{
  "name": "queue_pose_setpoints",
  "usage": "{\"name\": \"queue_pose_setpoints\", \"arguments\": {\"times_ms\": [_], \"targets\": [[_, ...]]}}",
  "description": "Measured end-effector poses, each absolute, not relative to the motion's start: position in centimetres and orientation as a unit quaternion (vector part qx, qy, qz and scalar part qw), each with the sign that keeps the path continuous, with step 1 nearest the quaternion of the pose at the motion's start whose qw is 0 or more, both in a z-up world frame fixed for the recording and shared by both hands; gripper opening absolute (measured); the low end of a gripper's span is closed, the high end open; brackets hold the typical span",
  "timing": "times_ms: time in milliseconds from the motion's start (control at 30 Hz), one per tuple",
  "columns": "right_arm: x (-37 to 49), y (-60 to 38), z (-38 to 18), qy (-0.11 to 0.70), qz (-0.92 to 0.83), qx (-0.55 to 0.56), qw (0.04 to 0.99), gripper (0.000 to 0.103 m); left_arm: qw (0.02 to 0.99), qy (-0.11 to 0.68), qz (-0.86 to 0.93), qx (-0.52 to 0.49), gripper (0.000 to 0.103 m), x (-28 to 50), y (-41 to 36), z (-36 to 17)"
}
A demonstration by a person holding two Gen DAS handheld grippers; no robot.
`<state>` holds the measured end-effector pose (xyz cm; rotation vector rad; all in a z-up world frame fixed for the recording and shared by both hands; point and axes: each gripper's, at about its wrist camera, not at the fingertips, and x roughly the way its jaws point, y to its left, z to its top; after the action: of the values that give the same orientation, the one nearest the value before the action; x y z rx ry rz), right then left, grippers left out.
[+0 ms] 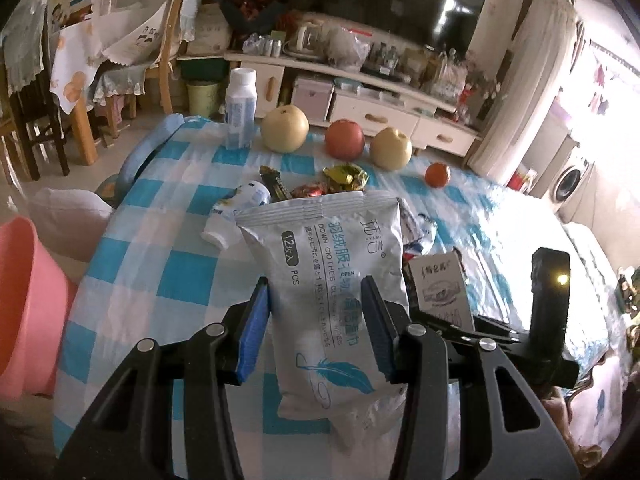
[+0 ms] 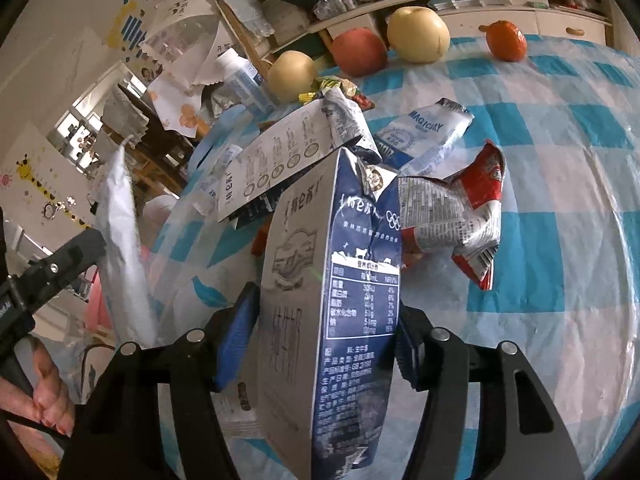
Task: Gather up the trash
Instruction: 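Grasp the white wet-wipe packet with the left tool while the right tool grasps the milk carton, then lift the wipe packet with the left tool while the right tool carries the carton toward the pink bucket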
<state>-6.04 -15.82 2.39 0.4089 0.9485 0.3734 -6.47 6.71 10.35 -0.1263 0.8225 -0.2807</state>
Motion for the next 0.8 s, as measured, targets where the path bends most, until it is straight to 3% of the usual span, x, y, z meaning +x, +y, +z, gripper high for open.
{"name": "queue_pose_setpoints", "arguments": {"times_ms": [300,800], "targets": [[-6.9,-14.1,3.5,0.43,0.144,0.123,0.883,0.061,0.906,0.385,-0.153,-0.086,0.047,-6.3,9.9,10.6],[-9.2,-10.4,7.7,0.376,0.149,0.107,0.908,0.06,0.91,0.346,-0.15,-0.173,0.045,-6.8,17.2,12.0]]}}
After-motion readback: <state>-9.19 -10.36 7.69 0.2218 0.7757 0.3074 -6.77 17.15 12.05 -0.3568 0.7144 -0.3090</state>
